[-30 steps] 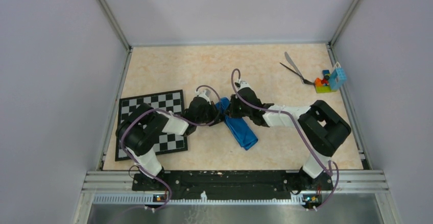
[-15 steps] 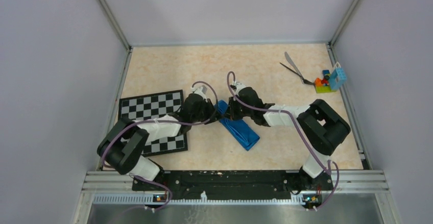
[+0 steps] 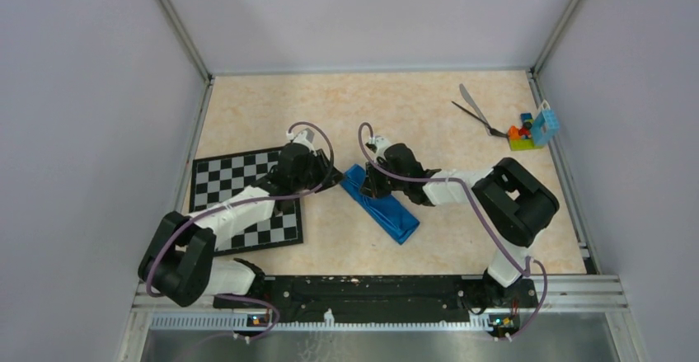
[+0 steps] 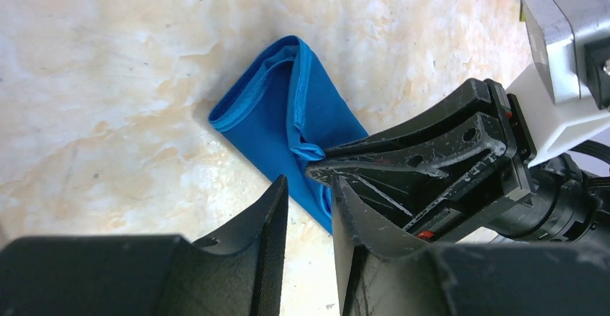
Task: Fold the napkin into a case and place the utensils inside
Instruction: Fold the 2/3-rectangle-folded napkin at the center of the board, then pick up the top corner of the smaller rectangle folded napkin.
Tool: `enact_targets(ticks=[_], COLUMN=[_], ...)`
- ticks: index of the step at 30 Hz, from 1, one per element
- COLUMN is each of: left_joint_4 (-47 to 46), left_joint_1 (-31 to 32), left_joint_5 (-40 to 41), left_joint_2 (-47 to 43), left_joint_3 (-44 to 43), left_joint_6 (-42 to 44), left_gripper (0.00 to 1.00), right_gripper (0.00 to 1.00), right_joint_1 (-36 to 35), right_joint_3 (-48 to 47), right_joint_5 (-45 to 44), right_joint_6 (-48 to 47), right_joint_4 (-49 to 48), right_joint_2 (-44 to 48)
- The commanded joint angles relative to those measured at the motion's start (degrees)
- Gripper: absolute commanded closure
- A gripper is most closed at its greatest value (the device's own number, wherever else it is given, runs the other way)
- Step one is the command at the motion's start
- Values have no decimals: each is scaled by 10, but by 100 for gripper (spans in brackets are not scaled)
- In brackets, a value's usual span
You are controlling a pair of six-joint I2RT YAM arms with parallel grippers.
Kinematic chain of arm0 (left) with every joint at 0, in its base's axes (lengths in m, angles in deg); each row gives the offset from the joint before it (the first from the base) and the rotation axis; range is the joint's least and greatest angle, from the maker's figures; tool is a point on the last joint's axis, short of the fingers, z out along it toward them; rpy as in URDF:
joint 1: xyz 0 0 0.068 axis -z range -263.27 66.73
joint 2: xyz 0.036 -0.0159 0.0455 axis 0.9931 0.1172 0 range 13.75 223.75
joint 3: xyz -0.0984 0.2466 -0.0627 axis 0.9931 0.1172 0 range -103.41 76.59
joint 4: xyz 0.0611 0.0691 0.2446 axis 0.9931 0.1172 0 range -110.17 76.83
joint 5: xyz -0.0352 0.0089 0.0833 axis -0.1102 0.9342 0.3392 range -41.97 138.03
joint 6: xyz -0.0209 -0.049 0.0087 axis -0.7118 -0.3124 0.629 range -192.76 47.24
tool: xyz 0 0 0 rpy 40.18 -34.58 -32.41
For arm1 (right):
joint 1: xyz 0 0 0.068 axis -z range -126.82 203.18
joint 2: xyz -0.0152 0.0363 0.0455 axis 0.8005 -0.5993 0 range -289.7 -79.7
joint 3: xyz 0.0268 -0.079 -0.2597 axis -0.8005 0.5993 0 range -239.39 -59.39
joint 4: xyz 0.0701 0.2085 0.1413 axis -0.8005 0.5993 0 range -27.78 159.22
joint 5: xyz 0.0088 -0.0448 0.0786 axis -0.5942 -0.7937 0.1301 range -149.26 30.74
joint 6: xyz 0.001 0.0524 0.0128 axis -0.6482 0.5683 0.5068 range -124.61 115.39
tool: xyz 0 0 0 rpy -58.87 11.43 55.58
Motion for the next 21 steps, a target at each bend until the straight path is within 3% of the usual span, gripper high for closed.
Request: enact_targets(ticks=[1, 21], left_joint_4=[17, 20], left_joint_1=[-14, -28], left_joint_5=[11, 13], left_joint_2=[-36, -101], left_joint_3=[7, 60], left_joint_6=[14, 15], left_gripper=[66, 65], right_gripper=[90, 49], right_joint_1=[3, -17], right_joint_3=[-2, -11], right_joint_5=[22, -36], right_joint_6=[-64, -146], right_joint_4=[-30, -38], right_joint_2=[0, 54])
